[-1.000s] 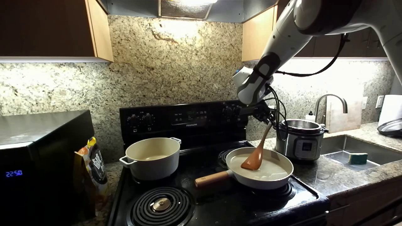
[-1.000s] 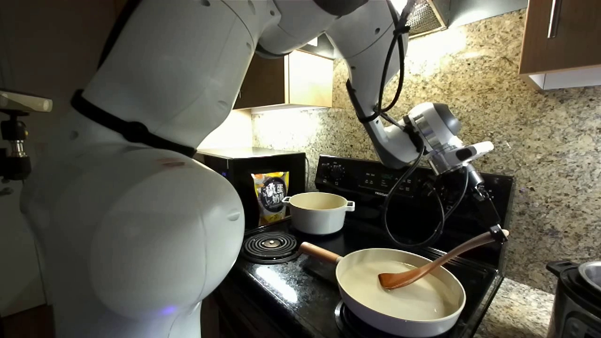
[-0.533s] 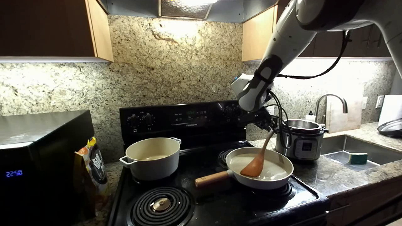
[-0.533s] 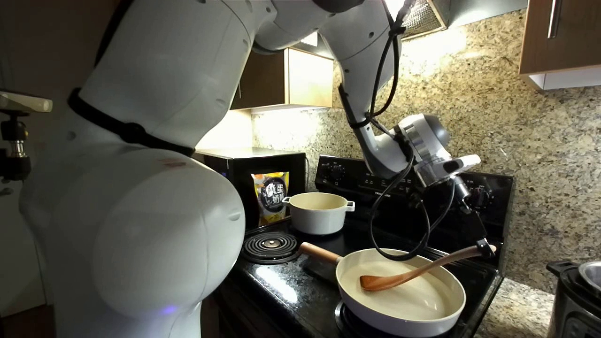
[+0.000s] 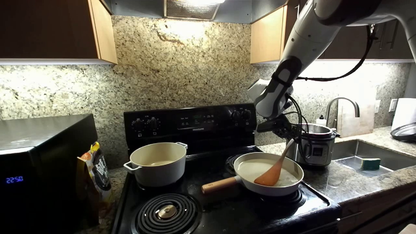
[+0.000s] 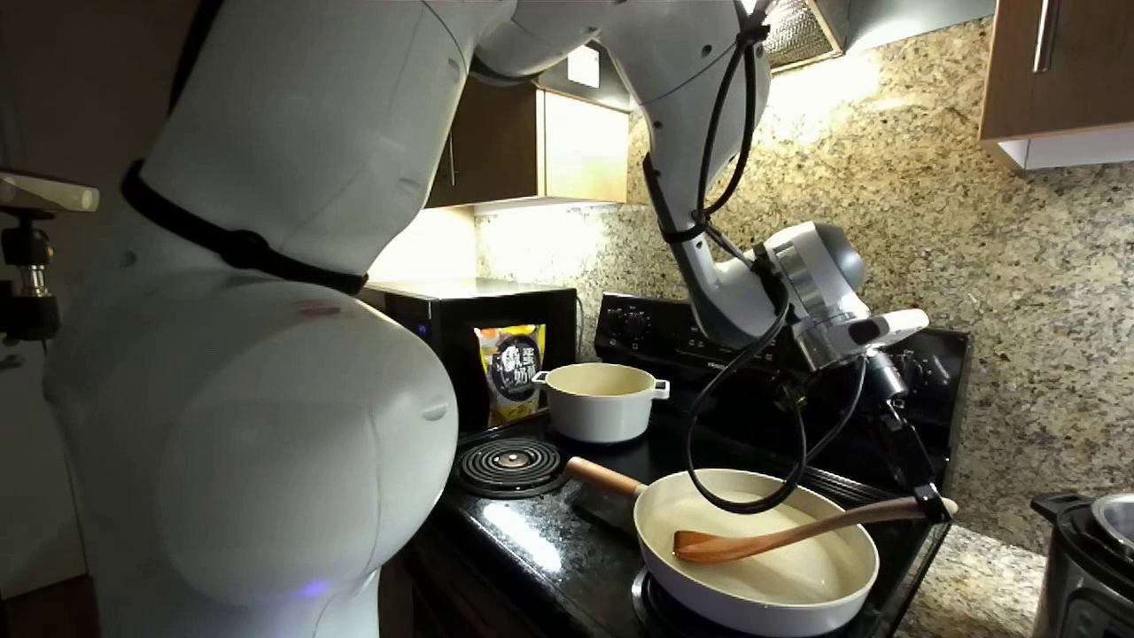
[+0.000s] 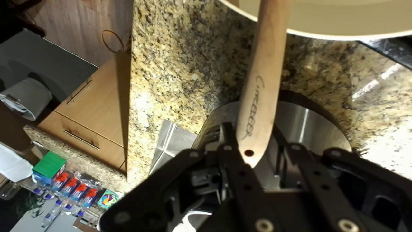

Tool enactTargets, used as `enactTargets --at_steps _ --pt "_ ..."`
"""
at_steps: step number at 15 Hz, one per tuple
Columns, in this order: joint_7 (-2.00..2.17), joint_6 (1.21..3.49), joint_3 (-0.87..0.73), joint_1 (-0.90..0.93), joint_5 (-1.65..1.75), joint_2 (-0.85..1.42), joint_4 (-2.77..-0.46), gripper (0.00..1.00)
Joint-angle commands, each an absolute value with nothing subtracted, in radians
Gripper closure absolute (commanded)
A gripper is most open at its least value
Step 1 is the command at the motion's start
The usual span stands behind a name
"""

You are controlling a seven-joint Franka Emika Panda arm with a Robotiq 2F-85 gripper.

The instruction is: Stir the water in the pan with the spatula

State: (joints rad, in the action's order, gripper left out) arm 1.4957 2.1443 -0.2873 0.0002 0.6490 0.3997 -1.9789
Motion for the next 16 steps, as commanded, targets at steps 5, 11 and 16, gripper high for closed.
enactTargets --at_steps 5,11,16 --pt "1.518 2.173 -0.298 -0.076 0.644 0.358 -2.027 0.92" --pt "1.500 2.159 -0.310 -0.117 0.623 0.382 -1.979 0.92" --pt "1.495 2.147 -0.314 -0.132 0.618 0.396 -1.927 0.92"
